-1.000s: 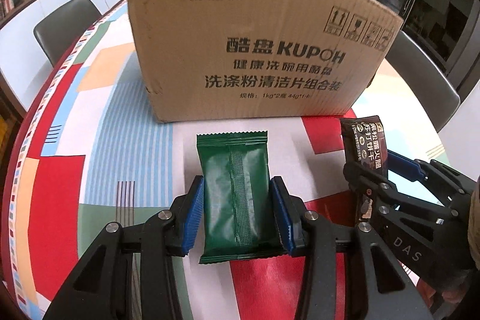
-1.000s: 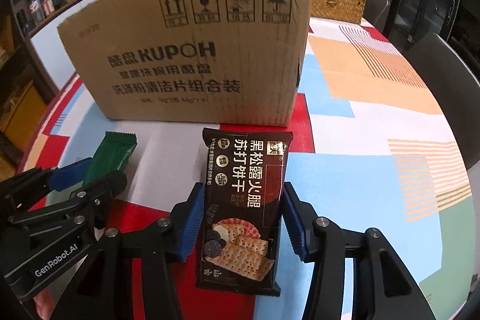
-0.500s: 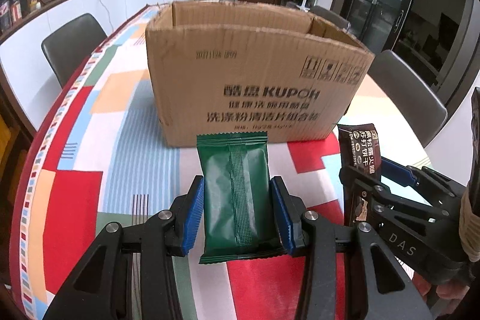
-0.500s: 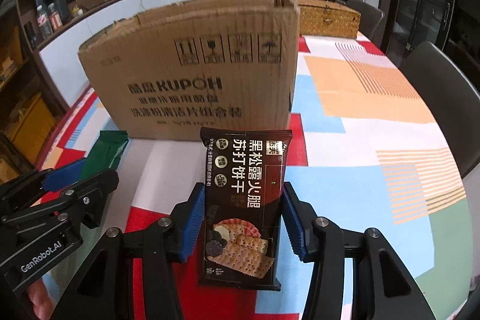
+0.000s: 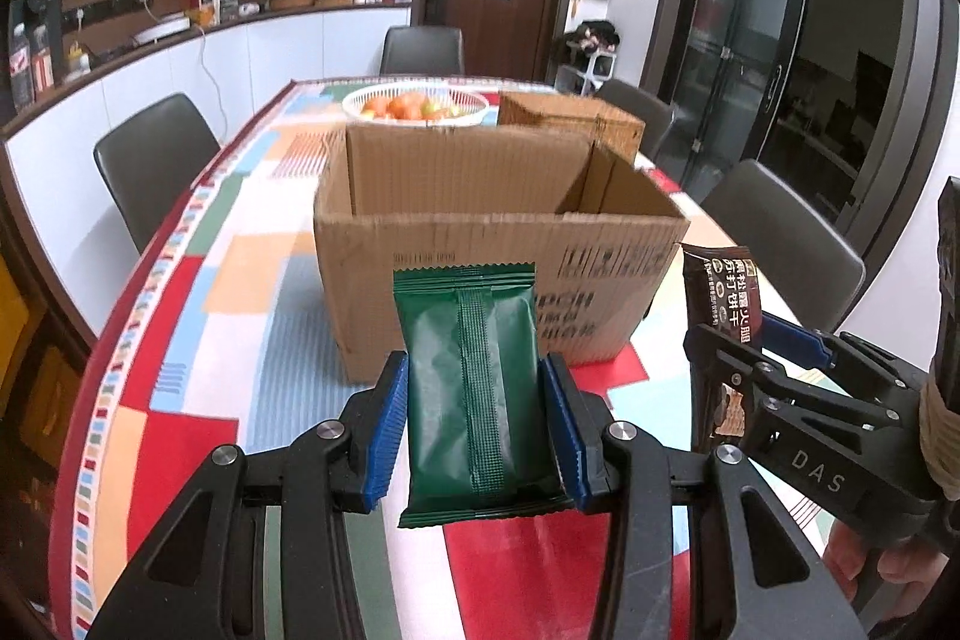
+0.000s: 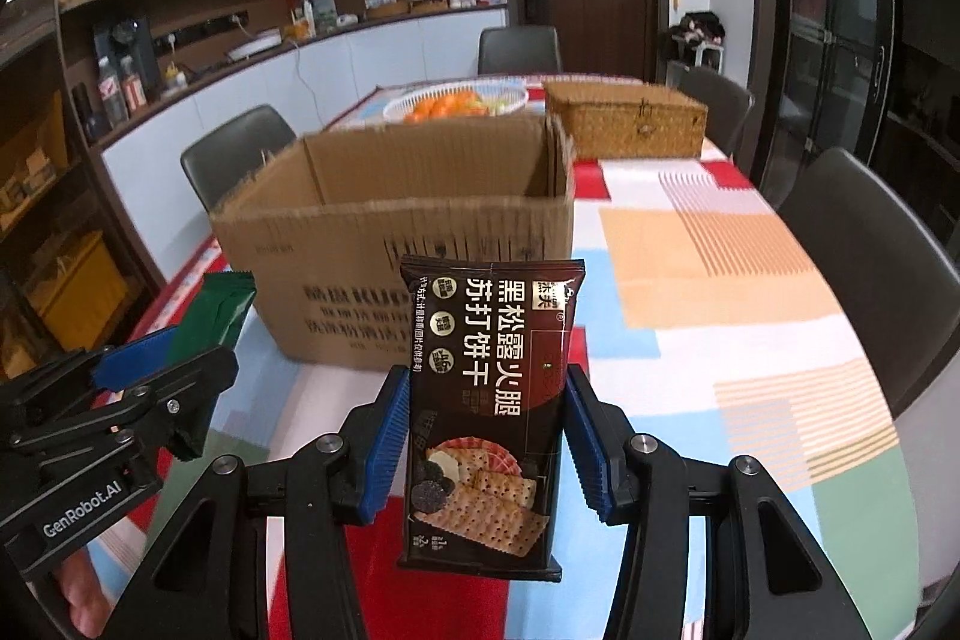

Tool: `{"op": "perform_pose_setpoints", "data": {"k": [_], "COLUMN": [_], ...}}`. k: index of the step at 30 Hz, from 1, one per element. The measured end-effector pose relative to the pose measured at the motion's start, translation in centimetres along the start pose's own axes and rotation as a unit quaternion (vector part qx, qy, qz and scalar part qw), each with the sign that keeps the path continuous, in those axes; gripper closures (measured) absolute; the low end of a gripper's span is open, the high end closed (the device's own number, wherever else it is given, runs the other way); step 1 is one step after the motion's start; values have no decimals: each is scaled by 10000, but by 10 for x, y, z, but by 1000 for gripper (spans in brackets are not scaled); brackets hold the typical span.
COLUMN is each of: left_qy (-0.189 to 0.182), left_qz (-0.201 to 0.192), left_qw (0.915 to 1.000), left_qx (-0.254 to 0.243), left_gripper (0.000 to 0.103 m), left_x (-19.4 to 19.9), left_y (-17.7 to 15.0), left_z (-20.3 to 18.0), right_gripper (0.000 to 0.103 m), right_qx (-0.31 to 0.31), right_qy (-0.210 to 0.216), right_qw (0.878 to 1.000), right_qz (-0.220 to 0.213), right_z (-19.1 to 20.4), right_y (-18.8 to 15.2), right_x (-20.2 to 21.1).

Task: Organize snacks
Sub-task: 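Carry both packs over the box and open both grippers to drop them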

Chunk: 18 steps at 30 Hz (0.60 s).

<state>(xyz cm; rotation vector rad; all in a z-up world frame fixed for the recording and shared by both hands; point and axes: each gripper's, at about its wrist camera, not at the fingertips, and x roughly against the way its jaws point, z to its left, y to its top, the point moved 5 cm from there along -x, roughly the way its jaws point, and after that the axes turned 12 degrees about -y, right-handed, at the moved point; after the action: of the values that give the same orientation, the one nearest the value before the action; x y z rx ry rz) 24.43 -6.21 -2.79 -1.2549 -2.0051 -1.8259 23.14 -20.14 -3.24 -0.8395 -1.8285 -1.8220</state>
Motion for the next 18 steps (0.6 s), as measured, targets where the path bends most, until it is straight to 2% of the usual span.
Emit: {"op": "perform_pose_setpoints", "data": {"k": [18], "left_qy": [22], "left_qz": [-688], "left_qw": [9971], "left_qx": [-338], "left_gripper": [60], "left_x": [30], "left_y": [58], "left_z": [-9], "right_gripper": [53], "right_qx": [-80], "right_qy": [95], "right_qw": [9961], "right_qz": [-874], "right_z": [-2], "right_y": [66], "right_x": [28]}}
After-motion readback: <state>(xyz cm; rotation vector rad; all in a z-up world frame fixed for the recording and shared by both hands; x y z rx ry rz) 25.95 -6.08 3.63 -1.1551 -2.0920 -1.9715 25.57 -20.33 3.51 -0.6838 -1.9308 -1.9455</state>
